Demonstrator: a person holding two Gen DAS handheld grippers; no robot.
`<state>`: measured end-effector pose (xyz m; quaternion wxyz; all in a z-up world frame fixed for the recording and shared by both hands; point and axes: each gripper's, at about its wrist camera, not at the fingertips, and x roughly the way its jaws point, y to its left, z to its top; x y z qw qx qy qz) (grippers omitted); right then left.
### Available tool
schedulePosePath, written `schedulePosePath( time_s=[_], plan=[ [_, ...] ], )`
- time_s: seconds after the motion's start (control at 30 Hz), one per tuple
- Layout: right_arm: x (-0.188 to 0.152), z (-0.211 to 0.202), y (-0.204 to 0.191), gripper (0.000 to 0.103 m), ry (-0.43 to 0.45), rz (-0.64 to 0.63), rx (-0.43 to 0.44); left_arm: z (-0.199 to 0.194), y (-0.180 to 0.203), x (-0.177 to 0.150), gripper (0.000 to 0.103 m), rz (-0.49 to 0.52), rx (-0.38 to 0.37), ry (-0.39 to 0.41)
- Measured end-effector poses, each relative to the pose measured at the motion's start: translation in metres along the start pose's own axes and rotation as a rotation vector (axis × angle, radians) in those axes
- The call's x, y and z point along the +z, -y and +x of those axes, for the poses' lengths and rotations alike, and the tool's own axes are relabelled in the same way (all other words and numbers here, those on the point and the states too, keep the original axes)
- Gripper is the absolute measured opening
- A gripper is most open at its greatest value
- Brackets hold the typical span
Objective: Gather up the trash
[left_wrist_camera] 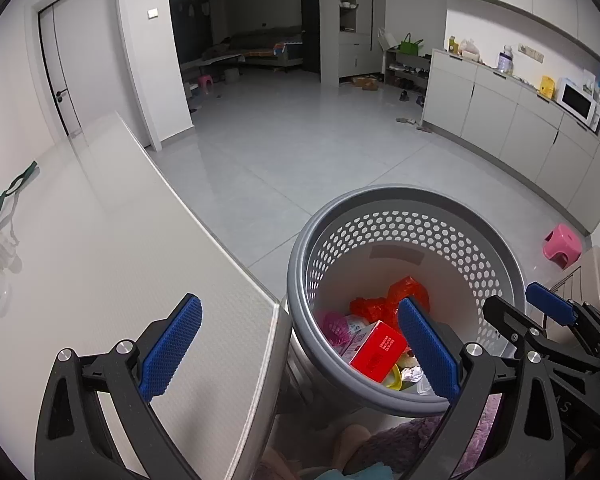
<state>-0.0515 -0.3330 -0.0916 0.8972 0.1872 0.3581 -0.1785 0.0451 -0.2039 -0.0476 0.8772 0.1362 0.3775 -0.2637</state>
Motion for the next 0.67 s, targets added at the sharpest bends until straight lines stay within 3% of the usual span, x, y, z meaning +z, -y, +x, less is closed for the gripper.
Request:
schedulePosePath(
  time_s=[0.67],
  plan=[
    [0.0003,0.0023,-0.0007,0.066,-0.003,-0.003,0.000,0.0019,-0.0015,-0.0037,0.097,-0.011,0.003,-0.007]
  ],
)
